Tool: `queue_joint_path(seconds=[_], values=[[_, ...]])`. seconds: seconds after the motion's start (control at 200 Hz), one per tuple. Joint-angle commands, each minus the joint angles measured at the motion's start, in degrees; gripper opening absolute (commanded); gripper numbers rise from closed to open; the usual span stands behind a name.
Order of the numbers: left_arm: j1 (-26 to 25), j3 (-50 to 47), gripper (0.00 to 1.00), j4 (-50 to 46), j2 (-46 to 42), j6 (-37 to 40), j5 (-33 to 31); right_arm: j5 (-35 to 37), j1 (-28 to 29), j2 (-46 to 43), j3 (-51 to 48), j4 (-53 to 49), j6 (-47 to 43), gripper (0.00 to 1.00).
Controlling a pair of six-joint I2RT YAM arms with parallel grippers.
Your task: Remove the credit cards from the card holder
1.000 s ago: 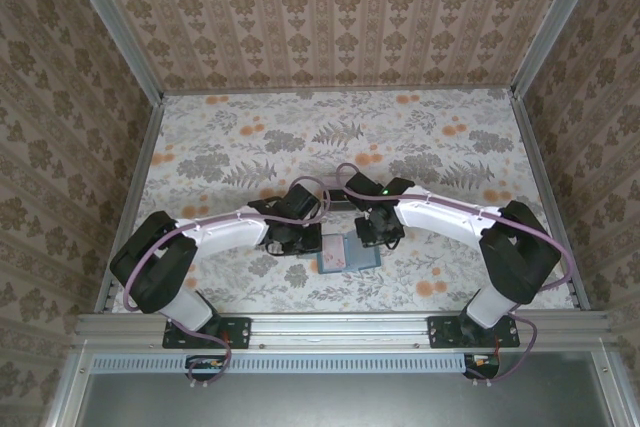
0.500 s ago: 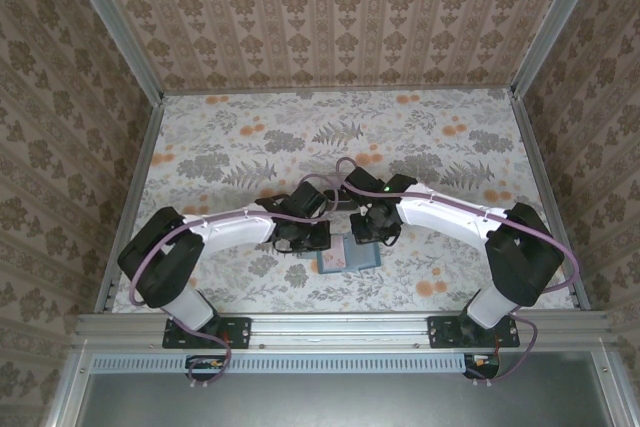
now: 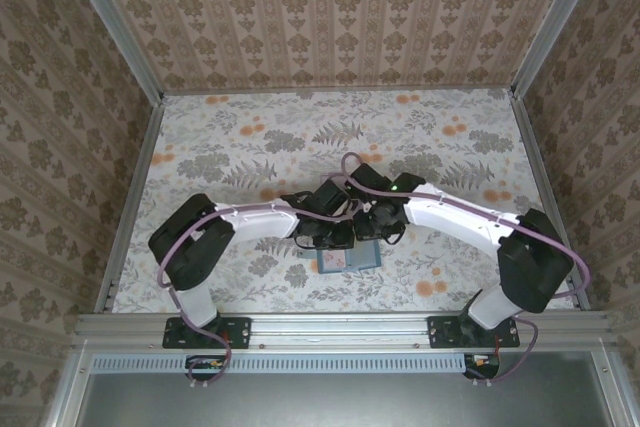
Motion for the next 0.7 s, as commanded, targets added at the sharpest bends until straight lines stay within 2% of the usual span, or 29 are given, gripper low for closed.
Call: queue_joint_path(seconds=[0.0,0.23,0.395,0.695], values=[[-0.5,1.5,0.09,1.3,1.4,-0.4,1.9,-4.5,-1.5,-2.8,-2.5,2.6,2.5,0.23],[-0.5,0.4,0.10,1.9,2.0,-1.0,1.6,-14.7,-4.4,-2.7,-9.0,13.3,7.1,0.16],[-0.4,-0.1,0.10,1.5,0.7,-1.2,0.8,-16.7,-5.6,-1.1,-12.6,18.4,8.8,0.13],[1.0,-2.1,0.10,-0.9,-4.4,-1.2,-1.9,-18.5,-6.1,1.4,-14.2,21.8,9.8,0.11]])
